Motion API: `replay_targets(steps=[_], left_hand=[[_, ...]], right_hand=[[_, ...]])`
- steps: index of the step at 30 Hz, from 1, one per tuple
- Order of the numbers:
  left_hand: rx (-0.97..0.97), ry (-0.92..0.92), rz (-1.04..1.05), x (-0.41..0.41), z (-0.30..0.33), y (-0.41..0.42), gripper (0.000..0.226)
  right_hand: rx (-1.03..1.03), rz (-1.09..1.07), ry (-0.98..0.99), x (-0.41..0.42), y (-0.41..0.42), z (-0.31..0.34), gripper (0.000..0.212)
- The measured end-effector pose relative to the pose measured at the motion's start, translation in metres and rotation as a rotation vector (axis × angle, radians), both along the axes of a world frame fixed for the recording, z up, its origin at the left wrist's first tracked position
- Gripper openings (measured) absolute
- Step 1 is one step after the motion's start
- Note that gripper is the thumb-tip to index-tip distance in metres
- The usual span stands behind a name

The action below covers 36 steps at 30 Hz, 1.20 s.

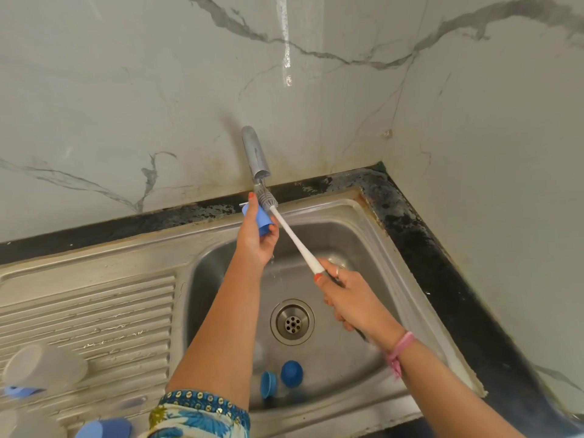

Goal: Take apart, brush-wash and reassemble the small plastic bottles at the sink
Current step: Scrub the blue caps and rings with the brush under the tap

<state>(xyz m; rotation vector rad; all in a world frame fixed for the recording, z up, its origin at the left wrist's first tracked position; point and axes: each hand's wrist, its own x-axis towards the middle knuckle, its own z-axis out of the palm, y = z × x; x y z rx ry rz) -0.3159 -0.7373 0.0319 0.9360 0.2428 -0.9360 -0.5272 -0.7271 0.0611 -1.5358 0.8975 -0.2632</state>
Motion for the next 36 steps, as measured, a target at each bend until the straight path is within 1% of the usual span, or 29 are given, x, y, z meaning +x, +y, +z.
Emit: replay_targets(steps=[2, 4, 6, 8, 9, 12, 14, 16, 19, 21, 23, 25, 27, 31, 33, 36], left_hand=[[0.038, -0.028, -0.004, 0.01, 0.002, 0.003, 0.043], [0.143, -0.09, -0.068, 0.013, 0.0, 0.004, 0.049], [0.199, -0.114, -0.153, 0.007, -0.002, 0.003, 0.053], [0.112, -0.074, -0.19, -0.002, -0.004, 0.001, 0.051], [0.043, -0.039, -0.167, -0.004, -0.005, -0.001, 0.049], [-0.078, 0.049, -0.053, -0.003, -0.004, -0.006, 0.042], [-0.149, 0.112, 0.023, 0.002, -0.002, -0.004, 0.036], [-0.212, 0.167, 0.108, 0.01, 0.003, 0.0, 0.035], [-0.164, 0.165, 0.134, 0.015, 0.002, 0.003, 0.039], [-0.153, 0.2, 0.122, 0.011, -0.003, 0.003, 0.045], [-0.146, 0.235, 0.084, 0.004, -0.008, 0.001, 0.055], [-0.098, 0.208, 0.033, -0.001, -0.012, -0.001, 0.06], [-0.056, 0.168, 0.011, 0.001, -0.014, 0.0, 0.057], [0.027, 0.147, 0.081, 0.013, -0.014, 0.003, 0.053], [0.067, 0.122, 0.093, 0.013, -0.011, 0.002, 0.048], [0.068, 0.126, 0.091, 0.005, -0.007, -0.004, 0.038]], right_hand=[[0.025, 0.02, -0.007, -0.016, 0.008, -0.002, 0.03], [0.037, 0.007, -0.01, -0.025, 0.015, -0.004, 0.03], [-0.015, -0.019, -0.002, -0.022, 0.012, -0.006, 0.03], [-0.091, -0.026, 0.023, -0.008, 0.002, -0.005, 0.028], [-0.119, -0.021, 0.028, 0.0, -0.001, -0.003, 0.029], [-0.159, -0.005, 0.021, 0.011, -0.005, -0.001, 0.032], [-0.158, 0.024, 0.02, 0.006, 0.003, -0.002, 0.032], [-0.141, 0.042, 0.019, -0.005, 0.015, -0.007, 0.031], [-0.116, 0.026, 0.035, -0.013, 0.023, -0.011, 0.03], [-0.071, -0.006, 0.016, -0.007, 0.017, -0.009, 0.028], [-0.044, -0.043, 0.003, 0.002, 0.004, -0.004, 0.026], [-0.038, -0.033, 0.012, 0.006, -0.008, 0.002, 0.028], [-0.08, 0.021, 0.032, 0.002, -0.013, 0.006, 0.033], [-0.181, 0.13, 0.098, -0.02, -0.009, 0.009, 0.034], [-0.216, 0.124, 0.132, -0.023, -0.01, 0.005, 0.036], [-0.254, 0.054, 0.17, -0.013, -0.019, 0.005, 0.042]])
